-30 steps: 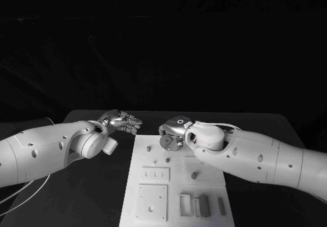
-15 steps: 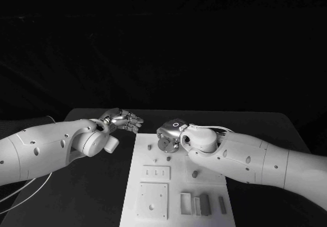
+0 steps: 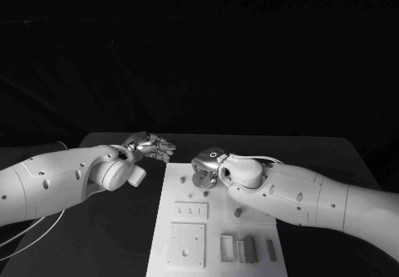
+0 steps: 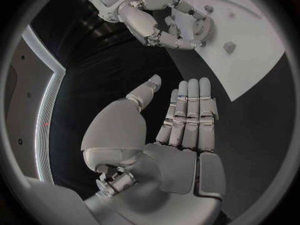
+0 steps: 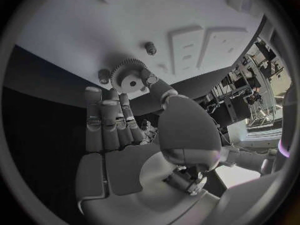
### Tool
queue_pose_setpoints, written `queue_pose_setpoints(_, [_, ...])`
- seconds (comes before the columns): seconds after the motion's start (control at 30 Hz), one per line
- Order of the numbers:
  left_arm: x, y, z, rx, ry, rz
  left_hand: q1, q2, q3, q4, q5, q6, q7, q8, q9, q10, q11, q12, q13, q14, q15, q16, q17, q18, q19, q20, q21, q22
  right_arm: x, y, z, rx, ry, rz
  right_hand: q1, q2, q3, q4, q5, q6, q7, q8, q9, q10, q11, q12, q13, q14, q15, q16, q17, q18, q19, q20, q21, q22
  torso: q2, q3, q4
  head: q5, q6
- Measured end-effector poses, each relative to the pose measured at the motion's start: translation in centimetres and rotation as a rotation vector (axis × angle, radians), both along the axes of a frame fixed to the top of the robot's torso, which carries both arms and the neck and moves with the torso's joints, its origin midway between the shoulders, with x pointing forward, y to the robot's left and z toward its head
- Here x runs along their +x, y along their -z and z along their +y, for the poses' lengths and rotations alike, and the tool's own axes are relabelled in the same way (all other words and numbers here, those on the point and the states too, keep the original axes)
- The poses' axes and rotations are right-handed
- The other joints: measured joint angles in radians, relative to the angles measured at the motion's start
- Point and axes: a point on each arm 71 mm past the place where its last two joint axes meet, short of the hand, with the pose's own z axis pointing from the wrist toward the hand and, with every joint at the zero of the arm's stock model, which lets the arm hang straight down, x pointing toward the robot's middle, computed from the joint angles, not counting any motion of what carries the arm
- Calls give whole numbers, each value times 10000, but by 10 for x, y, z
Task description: Assemble the parts on the task board
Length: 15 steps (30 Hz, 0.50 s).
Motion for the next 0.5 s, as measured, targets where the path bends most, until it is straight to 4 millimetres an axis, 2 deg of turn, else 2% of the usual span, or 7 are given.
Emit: queue_pose_setpoints(0.5, [0,0,0,2,3,5,0,0,0,0,0,0,0,-38,0,0,0,-38,7,35,35,0,19,-4,0,0,0,9,3,4,0,-40,69,-63,-15,-15,-4,-4,-1,-1,0,-2,-1,1,0,-23,-1,18,-11,0,1,0,-4,0,0,0,2,-9,-1,12,13])
